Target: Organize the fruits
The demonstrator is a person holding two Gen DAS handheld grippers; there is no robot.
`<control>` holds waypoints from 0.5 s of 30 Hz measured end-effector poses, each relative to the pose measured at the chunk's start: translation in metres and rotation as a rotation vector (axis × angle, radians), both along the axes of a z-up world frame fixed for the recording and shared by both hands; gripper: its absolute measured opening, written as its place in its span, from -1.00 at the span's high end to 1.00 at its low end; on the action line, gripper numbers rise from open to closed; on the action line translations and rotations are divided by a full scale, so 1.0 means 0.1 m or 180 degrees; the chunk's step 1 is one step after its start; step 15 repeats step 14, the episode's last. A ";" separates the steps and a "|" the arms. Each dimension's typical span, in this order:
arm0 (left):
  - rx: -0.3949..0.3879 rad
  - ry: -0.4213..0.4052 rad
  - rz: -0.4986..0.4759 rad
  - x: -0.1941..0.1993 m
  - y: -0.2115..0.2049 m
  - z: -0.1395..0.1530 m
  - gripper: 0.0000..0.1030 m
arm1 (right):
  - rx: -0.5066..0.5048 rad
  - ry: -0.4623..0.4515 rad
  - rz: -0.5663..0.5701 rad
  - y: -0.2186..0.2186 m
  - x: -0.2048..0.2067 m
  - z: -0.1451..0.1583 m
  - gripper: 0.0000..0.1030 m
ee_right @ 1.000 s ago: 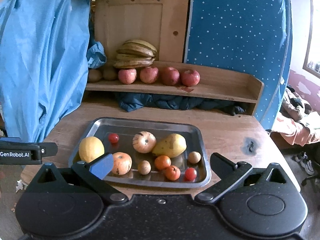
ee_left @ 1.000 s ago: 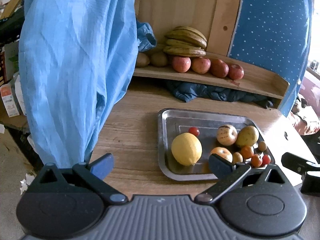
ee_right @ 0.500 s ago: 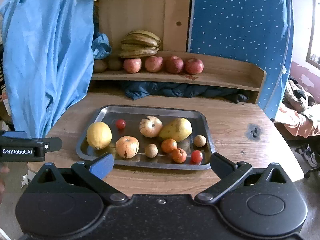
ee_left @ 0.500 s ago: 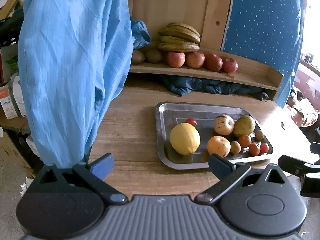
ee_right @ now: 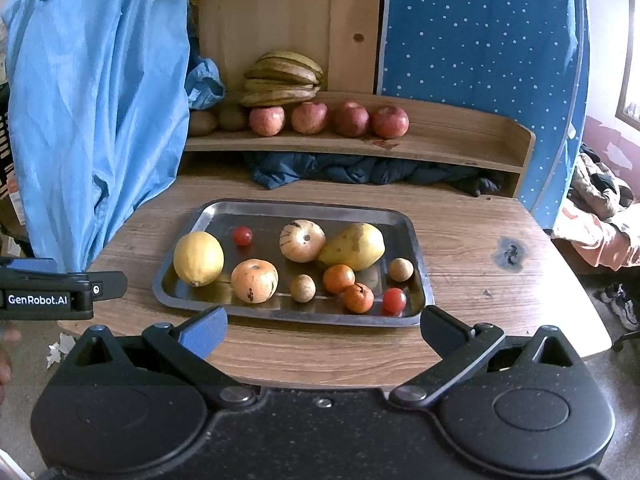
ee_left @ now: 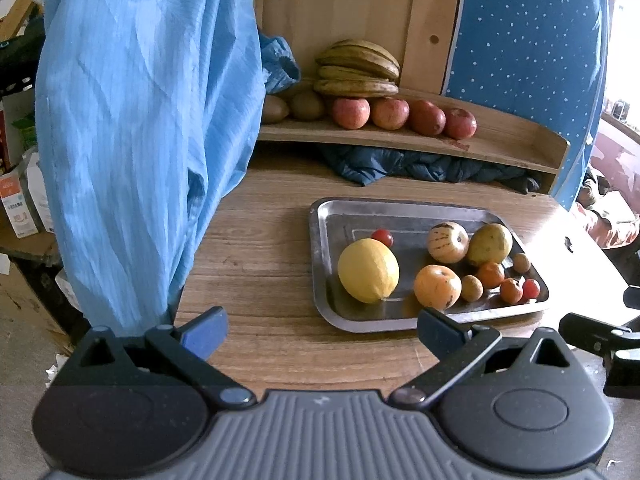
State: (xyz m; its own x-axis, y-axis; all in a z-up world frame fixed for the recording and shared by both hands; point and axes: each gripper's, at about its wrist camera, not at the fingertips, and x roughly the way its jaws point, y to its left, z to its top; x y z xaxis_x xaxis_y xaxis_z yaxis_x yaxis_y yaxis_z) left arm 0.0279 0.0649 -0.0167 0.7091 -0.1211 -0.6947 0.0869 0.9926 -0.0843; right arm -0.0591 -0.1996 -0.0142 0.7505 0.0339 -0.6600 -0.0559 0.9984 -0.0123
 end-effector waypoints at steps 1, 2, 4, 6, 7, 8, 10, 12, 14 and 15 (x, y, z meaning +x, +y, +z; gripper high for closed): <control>-0.0005 0.0020 -0.0012 0.00 -0.01 0.01 -0.99 | 0.0001 0.0005 -0.0003 0.00 0.00 0.00 -0.99; -0.0026 0.0034 -0.0037 0.00 -0.01 0.01 -0.99 | 0.0002 0.0007 -0.0005 -0.01 0.01 0.00 -0.99; -0.0038 0.0049 -0.0040 0.00 -0.02 0.01 -0.99 | 0.0001 0.0008 0.0000 -0.01 0.01 0.00 -0.99; -0.0037 0.0076 -0.0039 0.00 -0.03 0.01 -0.99 | -0.0003 0.0015 0.0010 -0.01 0.01 0.00 -0.99; -0.0039 0.0077 -0.0034 0.00 -0.03 0.00 -0.99 | -0.0003 0.0018 0.0014 -0.01 0.01 0.00 -0.99; -0.0054 0.0077 -0.0048 0.00 -0.02 0.00 -0.99 | -0.0002 0.0020 0.0016 -0.01 0.01 0.00 -0.99; -0.0084 0.0058 -0.0058 -0.01 -0.02 0.01 -0.99 | -0.0001 0.0027 0.0017 -0.02 0.01 -0.01 -0.99; -0.0069 0.0031 -0.0053 -0.02 -0.03 0.02 -0.99 | -0.0001 0.0035 0.0014 -0.03 0.01 -0.01 -0.99; -0.0055 0.0024 -0.0057 -0.01 -0.05 0.02 -0.99 | 0.0001 0.0040 0.0012 -0.03 0.01 -0.01 -0.99; -0.0055 0.0024 -0.0057 -0.01 -0.05 0.02 -0.99 | 0.0001 0.0040 0.0012 -0.03 0.01 -0.01 -0.99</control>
